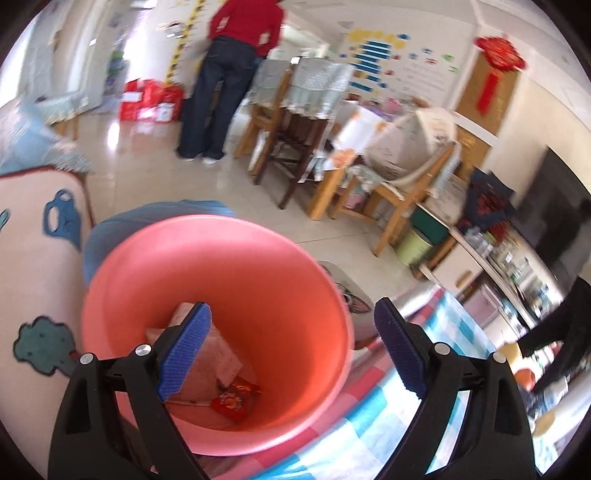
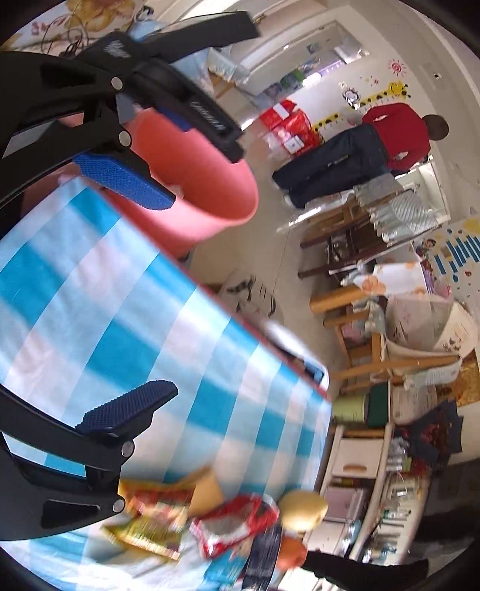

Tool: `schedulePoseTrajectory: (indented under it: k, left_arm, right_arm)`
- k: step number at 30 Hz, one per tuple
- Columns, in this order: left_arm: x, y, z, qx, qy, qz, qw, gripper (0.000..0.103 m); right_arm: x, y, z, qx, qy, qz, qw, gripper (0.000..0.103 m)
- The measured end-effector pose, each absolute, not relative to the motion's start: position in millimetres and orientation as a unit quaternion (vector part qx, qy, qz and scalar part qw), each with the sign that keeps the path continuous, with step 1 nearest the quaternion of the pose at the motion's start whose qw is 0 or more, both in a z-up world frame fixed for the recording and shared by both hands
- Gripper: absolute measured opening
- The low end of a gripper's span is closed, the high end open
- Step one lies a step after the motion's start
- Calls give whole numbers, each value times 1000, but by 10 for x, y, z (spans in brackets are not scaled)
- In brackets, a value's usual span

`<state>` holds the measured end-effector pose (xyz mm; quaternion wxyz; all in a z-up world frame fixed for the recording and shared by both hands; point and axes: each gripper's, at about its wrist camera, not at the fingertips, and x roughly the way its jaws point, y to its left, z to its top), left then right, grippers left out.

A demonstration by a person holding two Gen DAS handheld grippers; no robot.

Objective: Collect trash
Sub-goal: 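Return both tools to the table toward the remaining snacks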

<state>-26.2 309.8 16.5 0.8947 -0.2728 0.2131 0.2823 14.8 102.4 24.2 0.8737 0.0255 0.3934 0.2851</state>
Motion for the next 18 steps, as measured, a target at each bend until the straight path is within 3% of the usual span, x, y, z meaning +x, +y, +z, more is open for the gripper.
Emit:
schedulePoseTrajectory:
  k: [8,18]
  left_arm:
    - [-128,2711,174,-243,214,194,926,91]
    - [142,2075,167,-193,266,99,939,91]
  right_arm:
    - [-147,396,135,-3,384,251,888,93]
    - [-193,-554,131,38,368,196,908,93]
